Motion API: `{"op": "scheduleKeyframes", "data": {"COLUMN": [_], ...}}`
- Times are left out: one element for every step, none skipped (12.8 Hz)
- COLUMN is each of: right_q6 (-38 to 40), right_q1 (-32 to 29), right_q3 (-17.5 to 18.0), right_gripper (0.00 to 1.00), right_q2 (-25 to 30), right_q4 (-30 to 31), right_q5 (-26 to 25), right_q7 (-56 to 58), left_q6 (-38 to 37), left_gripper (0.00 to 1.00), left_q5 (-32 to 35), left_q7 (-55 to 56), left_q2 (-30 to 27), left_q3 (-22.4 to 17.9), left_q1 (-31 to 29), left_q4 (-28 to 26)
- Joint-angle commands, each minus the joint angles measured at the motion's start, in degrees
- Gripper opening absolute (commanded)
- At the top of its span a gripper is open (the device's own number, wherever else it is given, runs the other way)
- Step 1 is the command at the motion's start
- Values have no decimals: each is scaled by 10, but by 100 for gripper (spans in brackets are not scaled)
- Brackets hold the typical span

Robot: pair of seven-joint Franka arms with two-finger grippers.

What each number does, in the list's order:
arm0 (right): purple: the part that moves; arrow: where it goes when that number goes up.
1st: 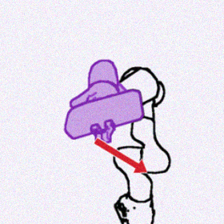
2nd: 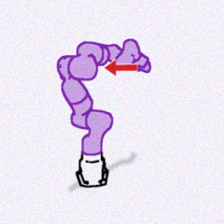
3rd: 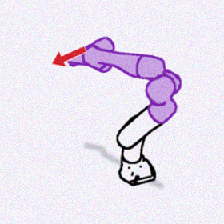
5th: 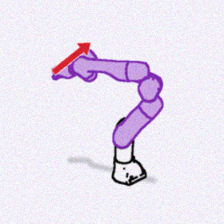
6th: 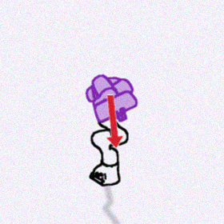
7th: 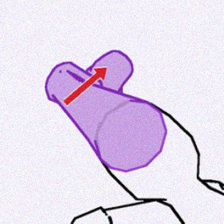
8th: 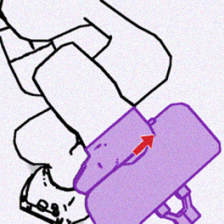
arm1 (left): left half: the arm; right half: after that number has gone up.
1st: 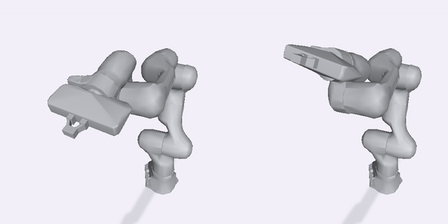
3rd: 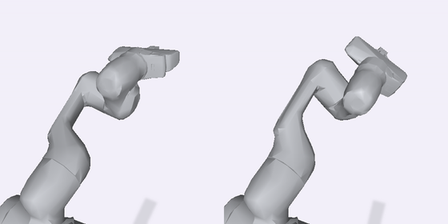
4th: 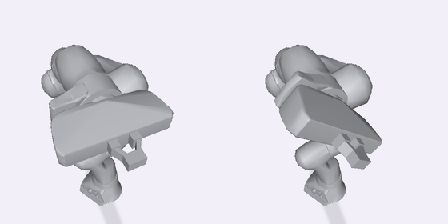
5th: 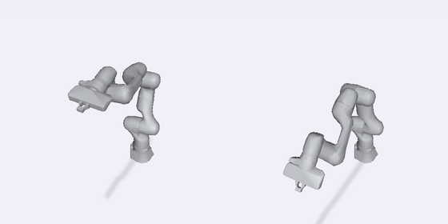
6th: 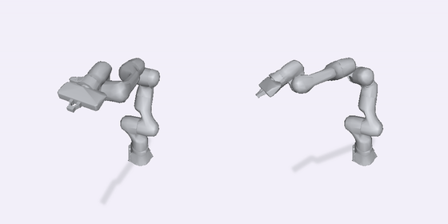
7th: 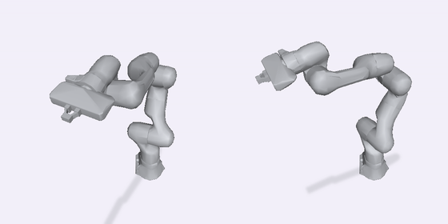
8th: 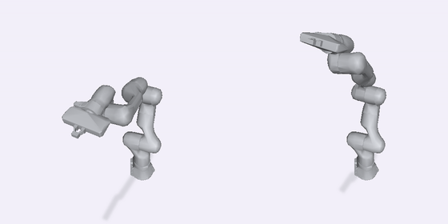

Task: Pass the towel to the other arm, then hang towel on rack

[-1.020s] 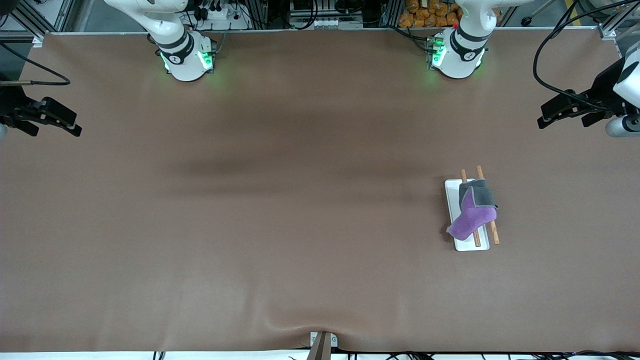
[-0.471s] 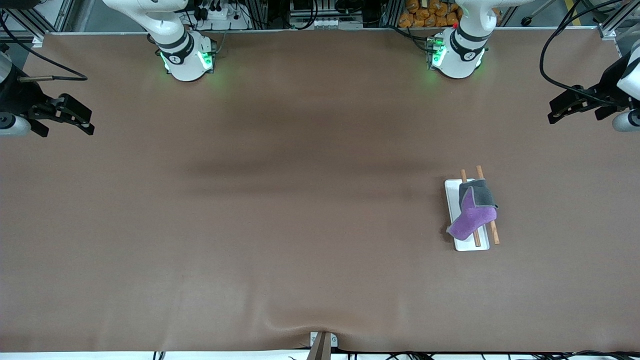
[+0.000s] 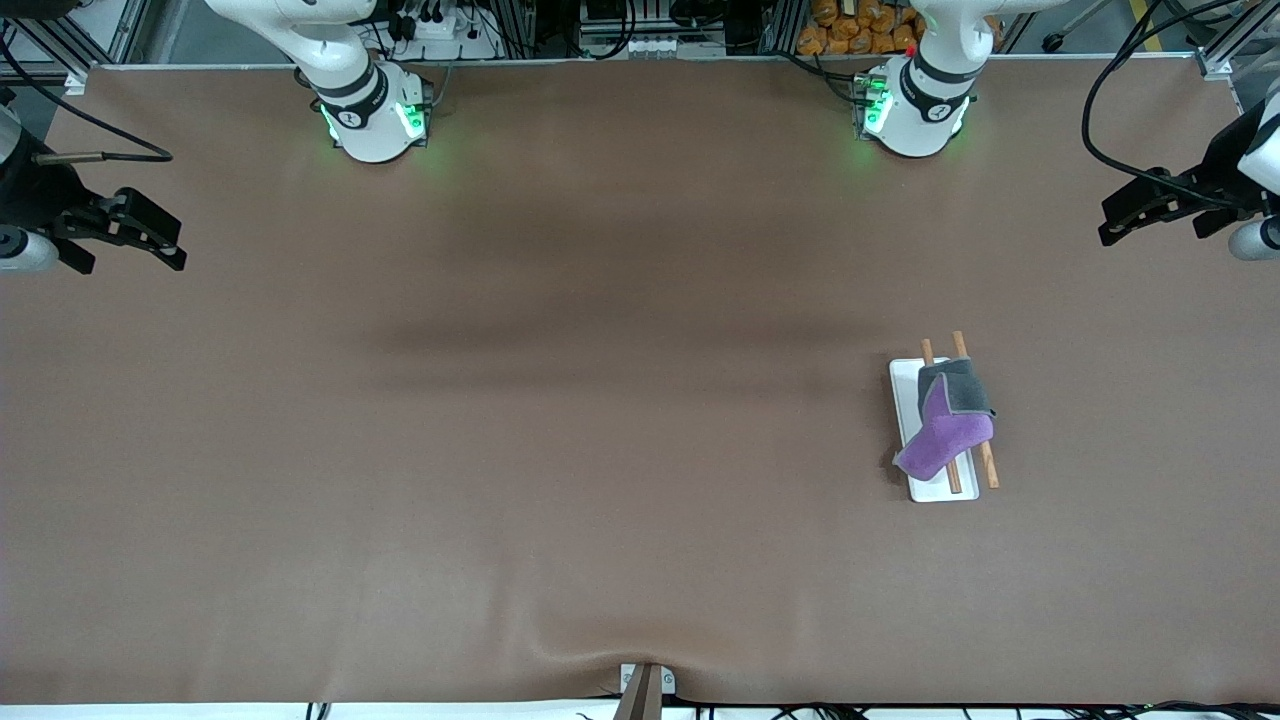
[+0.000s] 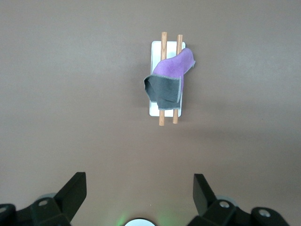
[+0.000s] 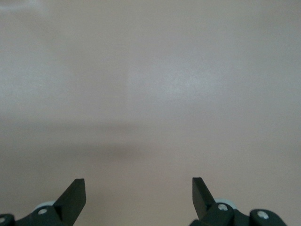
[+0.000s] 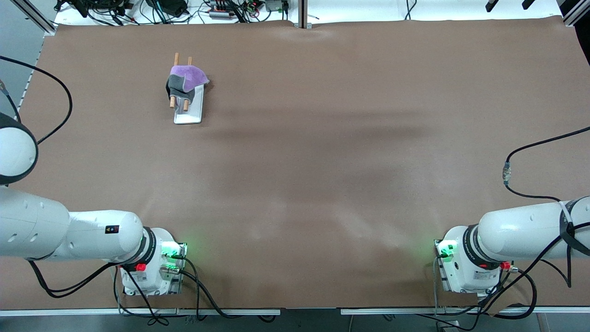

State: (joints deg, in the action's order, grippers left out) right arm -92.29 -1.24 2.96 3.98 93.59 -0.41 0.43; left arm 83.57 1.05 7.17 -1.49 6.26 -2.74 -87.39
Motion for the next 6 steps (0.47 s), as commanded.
{"op": "scheduleKeyframes", "data": {"right_q6": [-1, -1, -2, -2, -2, -2], "right_q1": [1, 1, 1, 0, 0, 0], "right_q3": [-1, -1, -1, -1, -2, -2], "right_gripper": [100, 100, 100, 100, 100, 100], "right_q2": [7, 7, 7, 7, 7, 7], "right_q4": [2, 1, 2, 2, 2, 2], "right_q5": [-8, -8, -7, -7, -7, -7], "right_q7": [-1, -1, -1, -1, -1, -2], "left_q6": [-6, -6, -6, -6, -6, -6], "left_gripper": [100, 100, 100, 100, 100, 100], "left_q5": [15, 15, 15, 16, 15, 15], "left_q7": [-1, -1, -1, -1, -1, -1], "left_q2": [-8, -7, -7, -8, -8, -8], "left_q3": [-6, -8, -10, -10, -10, -10], "left_q1": [8, 8, 9, 8, 6, 5], "left_q4": [5, 9, 13, 13, 13, 13]}}
